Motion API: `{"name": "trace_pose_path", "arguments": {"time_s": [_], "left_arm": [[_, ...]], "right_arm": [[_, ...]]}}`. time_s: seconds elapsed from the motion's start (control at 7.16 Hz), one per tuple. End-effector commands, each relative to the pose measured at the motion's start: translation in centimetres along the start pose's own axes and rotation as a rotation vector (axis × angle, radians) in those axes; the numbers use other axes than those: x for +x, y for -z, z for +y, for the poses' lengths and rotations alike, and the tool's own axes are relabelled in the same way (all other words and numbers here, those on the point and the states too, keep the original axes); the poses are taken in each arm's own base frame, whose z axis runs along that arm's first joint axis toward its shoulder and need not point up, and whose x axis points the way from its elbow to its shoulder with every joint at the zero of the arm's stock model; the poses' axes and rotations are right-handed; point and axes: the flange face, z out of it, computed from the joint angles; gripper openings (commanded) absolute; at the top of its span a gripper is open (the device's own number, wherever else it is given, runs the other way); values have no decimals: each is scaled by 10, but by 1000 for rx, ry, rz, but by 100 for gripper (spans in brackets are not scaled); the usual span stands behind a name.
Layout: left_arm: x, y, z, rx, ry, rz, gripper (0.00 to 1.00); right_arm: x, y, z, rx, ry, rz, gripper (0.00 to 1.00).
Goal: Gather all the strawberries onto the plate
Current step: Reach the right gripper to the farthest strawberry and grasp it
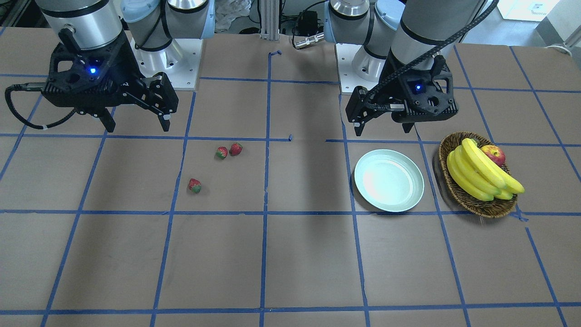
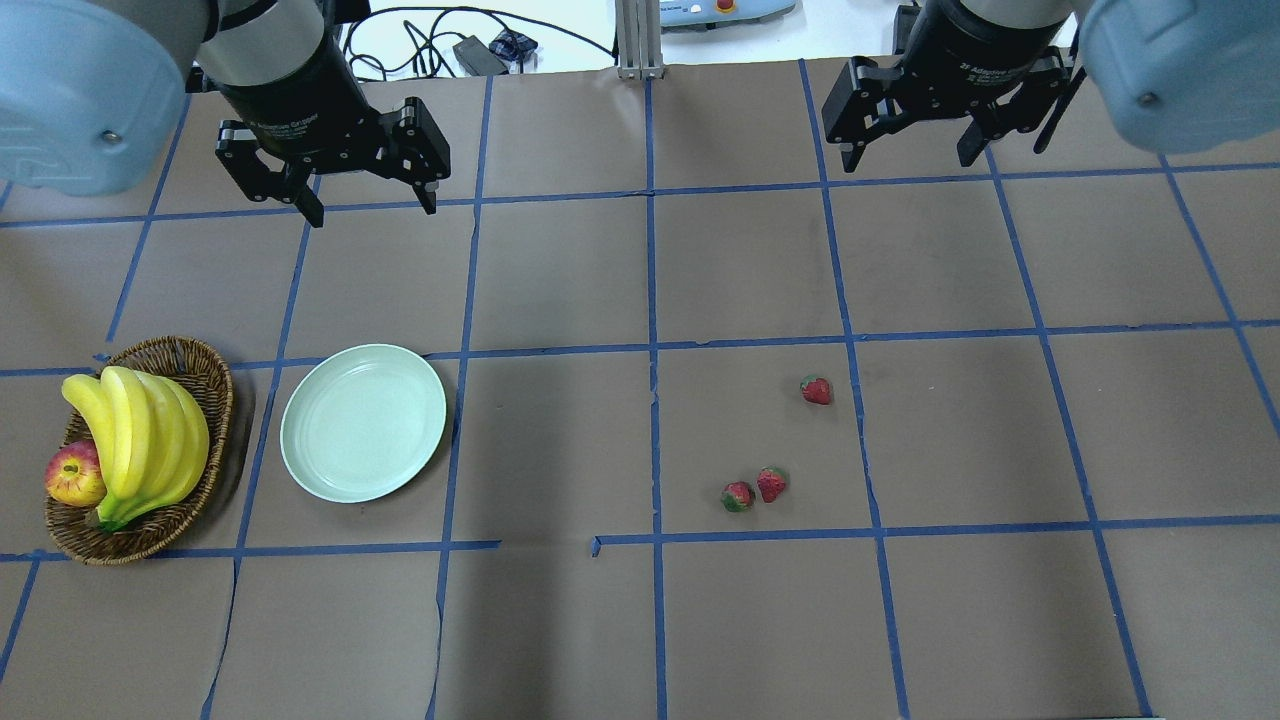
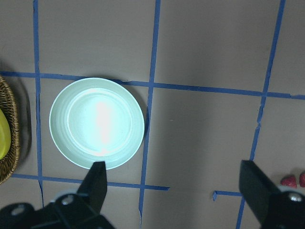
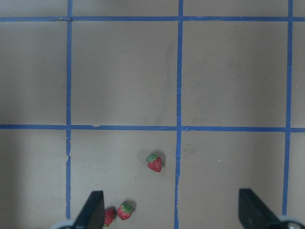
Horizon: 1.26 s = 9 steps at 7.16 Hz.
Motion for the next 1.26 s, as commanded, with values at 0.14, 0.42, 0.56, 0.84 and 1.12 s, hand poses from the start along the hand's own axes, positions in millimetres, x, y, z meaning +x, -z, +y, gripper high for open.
{"name": "trace_pose_path", "arguments": {"time_s": [0.14,0.42,0.56,0.84,1.12], "left_arm": [[0,1,1,2,-1,2,100],[1,-1,1,-4,-1,-1,100],[1,-4,2,-8,-1,-3,100],[1,-6,3,-11,-1,-3,100],[2,-7,3,-14,1,-4,100]], "right_arm": [[-3,-54,6,-105,10,15,100],[-1,-127,12,-167,10,22,100],[0,-173,14,-188,10,23,100],[3,-260,34,-175,22,23,100],[4,-318,61,-194,25,21,100]]}}
